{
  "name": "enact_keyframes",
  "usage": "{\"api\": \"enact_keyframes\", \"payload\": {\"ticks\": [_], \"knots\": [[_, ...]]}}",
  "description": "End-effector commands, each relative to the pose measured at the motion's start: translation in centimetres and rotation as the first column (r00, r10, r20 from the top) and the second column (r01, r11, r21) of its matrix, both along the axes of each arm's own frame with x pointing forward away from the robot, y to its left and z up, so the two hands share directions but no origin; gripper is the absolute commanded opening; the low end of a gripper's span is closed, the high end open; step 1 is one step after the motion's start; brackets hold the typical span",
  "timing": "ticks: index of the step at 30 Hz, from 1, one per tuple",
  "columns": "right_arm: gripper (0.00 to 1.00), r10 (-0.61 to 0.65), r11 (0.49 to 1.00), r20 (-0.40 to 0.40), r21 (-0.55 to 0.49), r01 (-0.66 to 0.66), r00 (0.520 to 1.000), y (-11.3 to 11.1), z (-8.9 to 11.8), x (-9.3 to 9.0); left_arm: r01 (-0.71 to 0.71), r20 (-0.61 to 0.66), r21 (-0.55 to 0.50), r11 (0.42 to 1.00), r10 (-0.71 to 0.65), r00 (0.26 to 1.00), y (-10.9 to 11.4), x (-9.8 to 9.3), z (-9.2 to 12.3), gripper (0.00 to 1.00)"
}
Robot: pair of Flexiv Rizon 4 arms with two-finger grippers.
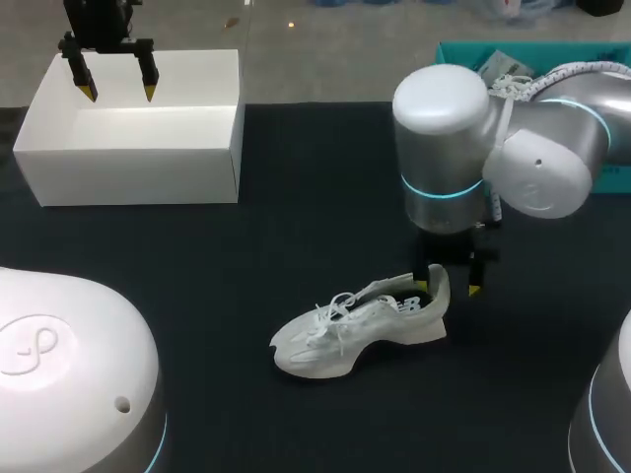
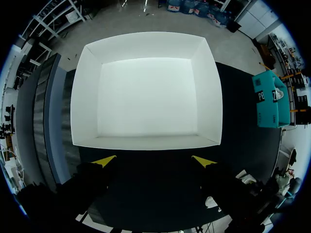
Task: Take the shoe out of the shoebox, open the shoe tongue, remove and reinsert the insole, then place the shoe into the shoebox
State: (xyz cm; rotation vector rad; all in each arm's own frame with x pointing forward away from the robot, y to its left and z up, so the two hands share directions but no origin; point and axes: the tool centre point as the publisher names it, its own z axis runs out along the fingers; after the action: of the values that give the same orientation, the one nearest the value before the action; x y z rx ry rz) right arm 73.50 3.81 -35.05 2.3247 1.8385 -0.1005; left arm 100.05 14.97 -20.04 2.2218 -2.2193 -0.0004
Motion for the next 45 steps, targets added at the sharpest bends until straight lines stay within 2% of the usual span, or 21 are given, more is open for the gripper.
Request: {"api": "enact_keyframes", "payload": {"ticks": [1,11,14,15,16,17,18,19,20,45], "knots": [[1.00,0.061,0.994,0.053,0.093,-0.065,0.997,-2.6,4.1,-1.3,0.000,0.000,0.000,1.000,0.000,1.000,0.0,0.0,0.0,1.00],[1.00,0.221,0.962,0.029,0.156,-0.222,0.975,-3.2,7.7,0.0,0.000,0.000,0.000,1.000,0.000,1.000,0.0,0.0,0.0,1.00],[1.00,0.413,0.884,0.115,0.190,-0.428,0.903,-3.2,8.7,0.1,0.000,0.000,0.000,1.000,0.000,1.000,0.0,0.0,0.0,1.00],[1.00,0.525,0.814,0.144,0.203,-0.544,0.839,-3.2,8.9,-0.1,0.000,0.000,0.000,1.000,0.000,1.000,0.0,0.0,0.0,1.00],[1.00,0.657,0.677,0.208,0.260,-0.688,0.725,-3.6,9.1,-0.4,0.000,0.000,0.000,1.000,0.000,1.000,0.0,0.0,0.0,1.00],[1.00,0.758,0.543,0.248,0.276,-0.793,0.604,-4.0,9.2,-0.7,0.000,0.000,0.000,1.000,0.000,1.000,0.0,0.0,0.0,1.00],[1.00,0.856,0.362,0.292,0.252,-0.897,0.427,-5.1,9.0,-1.3,0.000,0.000,0.000,1.000,0.000,1.000,0.0,0.0,0.0,1.00],[1.00,0.899,0.217,0.318,0.278,-0.936,0.303,-6.0,8.8,-1.3,0.000,0.000,0.000,1.000,0.000,1.000,0.0,0.0,0.0,1.00],[1.00,0.910,0.115,0.355,0.277,-0.954,0.213,-7.1,8.6,-1.2,0.000,0.000,0.000,1.000,0.000,1.000,0.0,0.0,0.0,1.00],[1.00,0.910,0.115,0.355,0.277,-0.954,0.213,-7.1,8.6,-1.2,0.000,0.000,0.000,1.000,0.000,1.000,0.0,0.0,0.0,1.00]]}}
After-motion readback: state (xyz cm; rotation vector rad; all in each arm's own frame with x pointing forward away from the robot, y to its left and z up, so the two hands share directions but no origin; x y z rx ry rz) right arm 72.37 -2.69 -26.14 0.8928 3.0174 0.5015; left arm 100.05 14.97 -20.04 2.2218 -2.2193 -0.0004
